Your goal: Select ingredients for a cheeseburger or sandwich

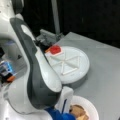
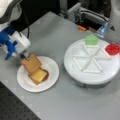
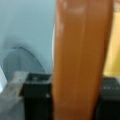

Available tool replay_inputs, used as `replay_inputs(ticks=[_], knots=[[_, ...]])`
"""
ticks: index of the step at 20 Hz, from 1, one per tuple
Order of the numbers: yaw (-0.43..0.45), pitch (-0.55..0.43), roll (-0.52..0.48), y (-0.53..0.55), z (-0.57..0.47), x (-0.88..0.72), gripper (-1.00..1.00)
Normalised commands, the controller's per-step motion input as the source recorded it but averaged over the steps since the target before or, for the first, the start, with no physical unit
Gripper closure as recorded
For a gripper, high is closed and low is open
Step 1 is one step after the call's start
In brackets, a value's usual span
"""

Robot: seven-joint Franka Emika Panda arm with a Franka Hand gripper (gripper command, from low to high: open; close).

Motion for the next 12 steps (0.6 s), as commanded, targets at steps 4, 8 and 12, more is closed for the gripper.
replay_inputs(ticks=[4, 8, 12], knots=[[0.1, 0.093, -0.106, 0.04, -0.05, 0.1, 1.0], [0.071, 0.068, -0.074, 0.03, -0.07, 0.05, 1.0], [0.065, 0.047, -0.092, 0.06, -0.12, 0.01, 1.0]])
